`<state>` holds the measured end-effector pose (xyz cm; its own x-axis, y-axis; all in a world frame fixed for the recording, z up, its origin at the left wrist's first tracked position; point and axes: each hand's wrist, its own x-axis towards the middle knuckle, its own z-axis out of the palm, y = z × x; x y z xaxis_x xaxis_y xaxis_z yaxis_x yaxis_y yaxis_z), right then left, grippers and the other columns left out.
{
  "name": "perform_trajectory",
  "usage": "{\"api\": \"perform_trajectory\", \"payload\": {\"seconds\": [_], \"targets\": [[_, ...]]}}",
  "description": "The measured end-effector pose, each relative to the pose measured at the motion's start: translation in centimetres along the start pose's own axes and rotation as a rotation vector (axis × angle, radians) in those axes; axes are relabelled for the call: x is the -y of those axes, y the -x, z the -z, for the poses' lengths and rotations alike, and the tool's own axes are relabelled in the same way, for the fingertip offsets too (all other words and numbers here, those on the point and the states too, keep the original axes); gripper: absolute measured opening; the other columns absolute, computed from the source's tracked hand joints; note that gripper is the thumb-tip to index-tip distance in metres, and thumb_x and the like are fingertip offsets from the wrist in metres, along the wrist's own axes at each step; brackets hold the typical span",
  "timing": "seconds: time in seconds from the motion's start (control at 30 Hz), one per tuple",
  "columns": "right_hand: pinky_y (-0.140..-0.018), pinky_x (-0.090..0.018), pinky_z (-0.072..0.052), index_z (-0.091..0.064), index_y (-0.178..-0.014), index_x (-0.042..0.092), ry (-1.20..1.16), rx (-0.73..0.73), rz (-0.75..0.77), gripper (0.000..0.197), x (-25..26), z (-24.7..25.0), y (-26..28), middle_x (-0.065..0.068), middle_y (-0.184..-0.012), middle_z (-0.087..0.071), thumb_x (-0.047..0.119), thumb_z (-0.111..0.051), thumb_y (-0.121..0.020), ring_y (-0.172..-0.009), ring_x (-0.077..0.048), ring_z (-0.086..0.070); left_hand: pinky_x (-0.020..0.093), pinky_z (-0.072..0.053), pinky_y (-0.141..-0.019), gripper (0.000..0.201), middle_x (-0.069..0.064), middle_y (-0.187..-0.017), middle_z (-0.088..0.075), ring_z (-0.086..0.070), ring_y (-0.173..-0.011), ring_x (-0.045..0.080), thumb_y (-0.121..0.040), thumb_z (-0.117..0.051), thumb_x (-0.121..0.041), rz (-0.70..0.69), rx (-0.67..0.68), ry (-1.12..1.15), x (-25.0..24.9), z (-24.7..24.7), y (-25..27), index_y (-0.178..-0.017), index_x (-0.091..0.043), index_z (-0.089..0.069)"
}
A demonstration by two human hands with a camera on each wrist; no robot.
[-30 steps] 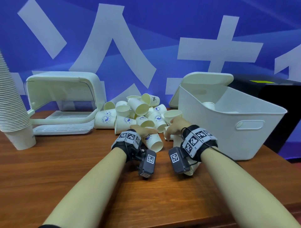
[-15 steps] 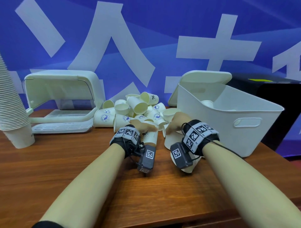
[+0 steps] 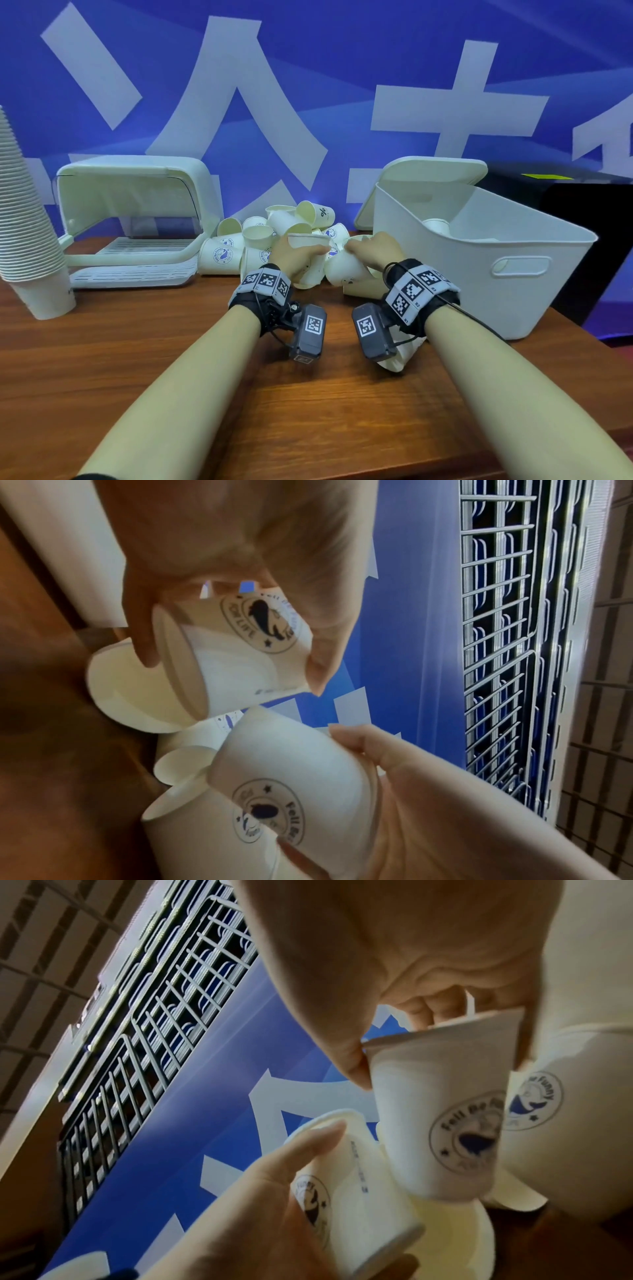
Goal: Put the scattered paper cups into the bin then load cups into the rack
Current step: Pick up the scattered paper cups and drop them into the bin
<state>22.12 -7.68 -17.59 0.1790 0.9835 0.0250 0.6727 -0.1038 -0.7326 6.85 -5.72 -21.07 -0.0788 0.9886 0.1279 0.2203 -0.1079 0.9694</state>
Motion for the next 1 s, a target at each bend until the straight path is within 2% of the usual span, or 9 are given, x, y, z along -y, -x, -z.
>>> {"api": "perform_trajectory", "payload": {"seconds": [0.17,0.27,0.33,0.43,0.5,0.63,0.77,0.87,1.0], "targets": [[-0.089,-0.047,-0.053,-0.057,-0.093,0.006,-0.195,-0.05,-0.008,0.029,1.2,-0.2,-0.3,-0.021,-0.123,-0.053,0.034,-0.052,-0.089,-0.106,-0.038,-0.059,0.043,-0.055,-0.088,0.025,0.004,-0.097,-0.071,-0.067,-0.098,0.024,-0.066,-0.079,-0.033,0.003,-0.031,0.159,-1.3,0.2,-0.2,-0.086,-0.026,-0.066],[-0.072,-0.039,-0.055,-0.058,-0.11,0.004,-0.252,-0.087,0.003,0.044,1.9,0.3,0.2,-0.017,-0.119,-0.054,0.04,-0.058,-0.085,-0.104,-0.033,-0.06,0.04,-0.059,-0.074,0.059,0.011,-0.104,-0.069,-0.068,-0.091,0.024,-0.058,-0.084,-0.034,0.044,-0.064,0.239,-2.0,0.2,-0.6,-0.109,-0.013,-0.063],[-0.074,-0.038,-0.058,-0.056,-0.108,0.005,-0.296,-0.092,0.036,0.048,2.4,0.6,0.4,-0.014,-0.115,-0.056,0.04,-0.067,-0.077,-0.1,-0.027,-0.063,0.032,-0.057,-0.065,0.082,0.015,-0.106,-0.067,-0.068,-0.086,0.022,-0.053,-0.086,-0.032,0.024,-0.073,0.253,-2.8,0.2,-0.9,-0.121,-0.001,-0.051],[-0.073,-0.034,-0.06,-0.032,-0.126,0.003,-0.429,-0.084,0.059,0.089,3.5,1.0,0.8,-0.009,-0.114,-0.051,0.035,-0.078,-0.057,-0.097,-0.021,-0.064,0.032,-0.055,-0.078,0.068,0.006,-0.099,-0.054,-0.059,-0.085,0.016,-0.072,-0.078,-0.011,-0.009,-0.108,0.222,-4.1,-0.2,-1.4,-0.117,-0.007,-0.028],[-0.08,-0.04,-0.059,-0.027,-0.118,0.007,-0.426,-0.132,0.109,0.096,4.1,1.4,0.8,-0.012,-0.118,-0.051,0.04,-0.073,-0.04,-0.101,-0.023,-0.063,0.026,-0.053,-0.073,0.063,0.005,-0.102,-0.046,-0.056,-0.085,0.015,-0.078,-0.071,-0.005,-0.061,-0.124,0.22,-5.1,-0.5,-1.5,-0.114,-0.013,-0.019],[-0.085,-0.047,-0.055,-0.028,-0.097,0.017,-0.44,-0.215,0.192,0.064,4.8,2.6,0.8,-0.008,-0.118,-0.039,0.037,-0.07,-0.052,-0.106,-0.031,-0.059,0.029,-0.051,-0.079,0.059,0.01,-0.112,-0.048,-0.057,-0.098,0.023,-0.079,-0.069,-0.007,-0.12,-0.144,0.201,-6.7,-1.0,-1.5,-0.112,-0.014,-0.022],[-0.086,-0.042,-0.054,-0.033,-0.118,0.019,-0.467,-0.284,0.206,0.072,4.9,4.0,0.5,-0.012,-0.124,-0.049,0.034,-0.069,-0.058,-0.106,-0.029,-0.059,0.044,-0.054,-0.089,0.065,0.007,-0.112,-0.06,-0.063,-0.1,0.025,-0.065,-0.072,-0.022,-0.179,-0.119,0.223,-8.3,-1.6,-1.2,-0.116,-0.022,-0.032],[-0.08,-0.026,-0.042,-0.032,-0.141,0.02,-0.435,-0.349,0.231,0.076,4.8,5.6,0.0,-0.01,-0.134,-0.046,0.026,-0.07,-0.075,-0.102,-0.019,-0.054,0.042,-0.055,-0.085,0.065,-0.001,-0.104,-0.065,-0.065,-0.093,0.021,-0.06,-0.07,-0.032,-0.219,-0.095,0.234,-9.2,-2.4,-1.1,-0.118,-0.025,-0.043],[-0.092,-0.028,-0.043,-0.023,-0.147,0.008,-0.473,-0.444,0.209,0.086,4.3,7.6,-0.2,-0.009,-0.135,-0.048,0.029,-0.07,-0.078,-0.118,-0.022,-0.052,0.039,-0.058,-0.079,0.061,-0.001,-0.105,-0.066,-0.066,-0.092,0.021,-0.064,-0.068,-0.043,-0.21,-0.047,0.214,-10.6,-4.0,-0.9,-0.119,-0.026,-0.048]]}}
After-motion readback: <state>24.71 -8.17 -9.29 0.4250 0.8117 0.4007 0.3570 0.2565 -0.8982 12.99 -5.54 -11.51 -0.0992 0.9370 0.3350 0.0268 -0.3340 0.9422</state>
